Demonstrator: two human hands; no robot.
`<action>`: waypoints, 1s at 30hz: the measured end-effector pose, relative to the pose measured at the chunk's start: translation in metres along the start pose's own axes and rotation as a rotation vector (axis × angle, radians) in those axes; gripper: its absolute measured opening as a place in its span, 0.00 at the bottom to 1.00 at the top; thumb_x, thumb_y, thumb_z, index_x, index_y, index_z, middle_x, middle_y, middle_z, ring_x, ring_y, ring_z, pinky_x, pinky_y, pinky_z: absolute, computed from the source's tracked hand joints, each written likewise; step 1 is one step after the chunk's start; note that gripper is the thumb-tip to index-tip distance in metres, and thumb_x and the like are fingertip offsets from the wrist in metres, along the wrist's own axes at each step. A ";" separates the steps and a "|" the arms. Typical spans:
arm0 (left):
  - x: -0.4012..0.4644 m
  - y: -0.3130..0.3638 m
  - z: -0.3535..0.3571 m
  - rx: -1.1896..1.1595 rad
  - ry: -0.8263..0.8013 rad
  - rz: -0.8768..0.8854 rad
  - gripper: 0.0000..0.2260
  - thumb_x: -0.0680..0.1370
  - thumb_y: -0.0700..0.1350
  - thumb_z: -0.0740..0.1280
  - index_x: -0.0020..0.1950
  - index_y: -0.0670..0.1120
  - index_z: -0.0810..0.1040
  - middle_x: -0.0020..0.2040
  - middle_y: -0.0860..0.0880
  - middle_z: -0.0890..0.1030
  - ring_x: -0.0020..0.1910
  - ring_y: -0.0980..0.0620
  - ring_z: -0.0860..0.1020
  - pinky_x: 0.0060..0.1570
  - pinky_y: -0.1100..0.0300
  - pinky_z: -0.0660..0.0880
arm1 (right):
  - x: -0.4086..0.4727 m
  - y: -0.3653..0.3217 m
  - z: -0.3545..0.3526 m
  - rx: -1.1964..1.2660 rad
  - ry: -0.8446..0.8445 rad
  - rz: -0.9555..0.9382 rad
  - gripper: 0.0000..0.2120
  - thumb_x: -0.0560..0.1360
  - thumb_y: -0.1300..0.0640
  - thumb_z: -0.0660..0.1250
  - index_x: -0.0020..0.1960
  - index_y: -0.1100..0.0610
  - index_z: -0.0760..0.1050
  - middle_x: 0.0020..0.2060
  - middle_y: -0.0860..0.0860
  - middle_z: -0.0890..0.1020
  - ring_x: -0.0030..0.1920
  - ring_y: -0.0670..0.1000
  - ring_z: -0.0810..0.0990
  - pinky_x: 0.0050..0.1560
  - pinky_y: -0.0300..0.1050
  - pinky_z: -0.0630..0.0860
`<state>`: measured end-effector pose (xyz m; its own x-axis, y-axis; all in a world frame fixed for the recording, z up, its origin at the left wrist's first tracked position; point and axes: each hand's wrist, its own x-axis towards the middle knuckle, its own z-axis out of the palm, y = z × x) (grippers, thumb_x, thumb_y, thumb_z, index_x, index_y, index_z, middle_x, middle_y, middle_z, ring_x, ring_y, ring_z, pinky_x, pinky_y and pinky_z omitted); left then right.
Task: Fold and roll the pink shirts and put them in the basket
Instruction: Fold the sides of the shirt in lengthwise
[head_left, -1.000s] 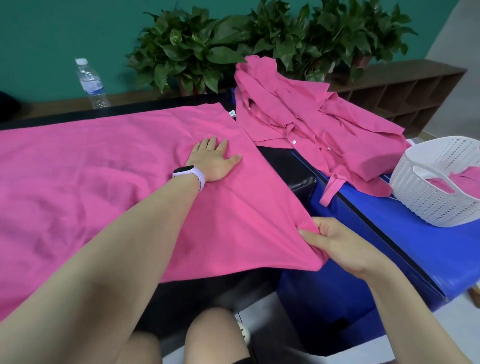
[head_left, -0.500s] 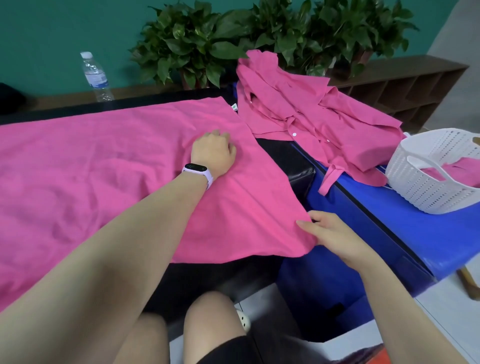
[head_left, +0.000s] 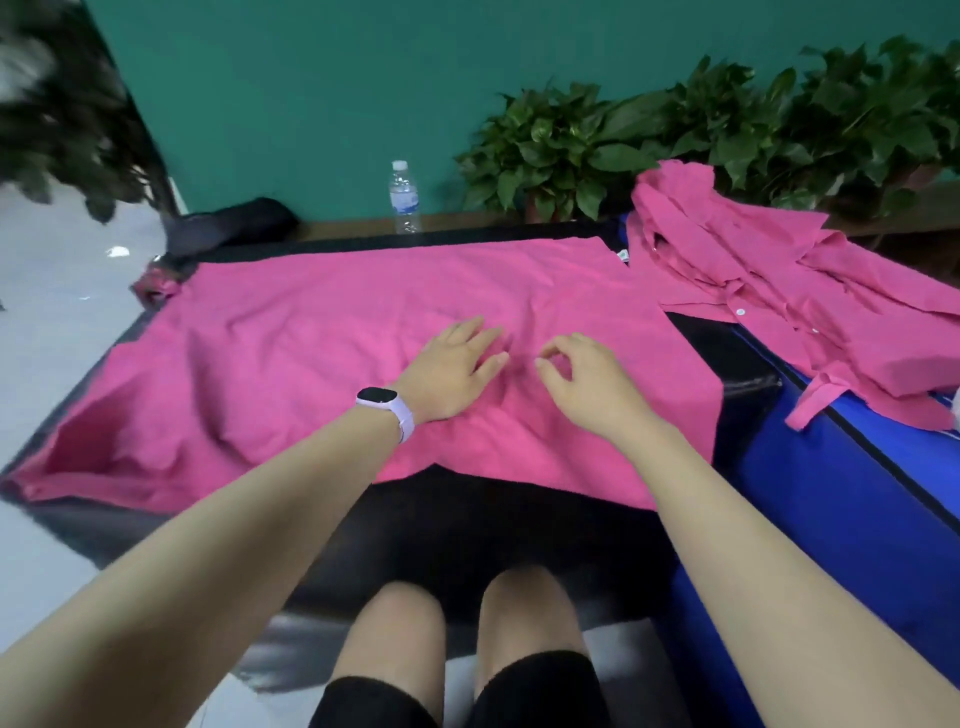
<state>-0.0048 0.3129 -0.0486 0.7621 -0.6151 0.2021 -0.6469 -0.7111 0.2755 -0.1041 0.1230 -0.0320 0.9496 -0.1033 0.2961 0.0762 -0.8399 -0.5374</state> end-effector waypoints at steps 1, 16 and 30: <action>-0.020 -0.022 -0.010 -0.005 0.023 -0.069 0.25 0.85 0.56 0.54 0.79 0.46 0.63 0.80 0.41 0.60 0.79 0.44 0.57 0.78 0.50 0.52 | 0.006 -0.018 0.012 -0.011 -0.040 -0.047 0.11 0.81 0.52 0.64 0.57 0.57 0.80 0.53 0.52 0.80 0.58 0.54 0.76 0.61 0.49 0.71; -0.301 -0.213 -0.109 -0.027 0.512 -0.779 0.12 0.82 0.48 0.62 0.55 0.42 0.79 0.54 0.42 0.79 0.55 0.41 0.74 0.58 0.47 0.71 | 0.036 -0.208 0.162 -0.158 -0.496 -0.358 0.25 0.85 0.42 0.53 0.78 0.53 0.66 0.78 0.51 0.67 0.78 0.52 0.62 0.78 0.51 0.58; -0.283 -0.230 -0.110 -0.277 0.611 -0.860 0.06 0.77 0.52 0.71 0.45 0.50 0.79 0.40 0.53 0.79 0.42 0.50 0.77 0.42 0.56 0.71 | 0.041 -0.223 0.190 -0.280 -0.538 -0.313 0.28 0.85 0.38 0.45 0.82 0.47 0.53 0.82 0.49 0.52 0.82 0.51 0.48 0.80 0.49 0.43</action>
<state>-0.0685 0.6876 -0.0658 0.8903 0.3787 0.2528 0.0781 -0.6739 0.7347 -0.0246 0.4074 -0.0502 0.9201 0.3856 -0.0688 0.3591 -0.9006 -0.2448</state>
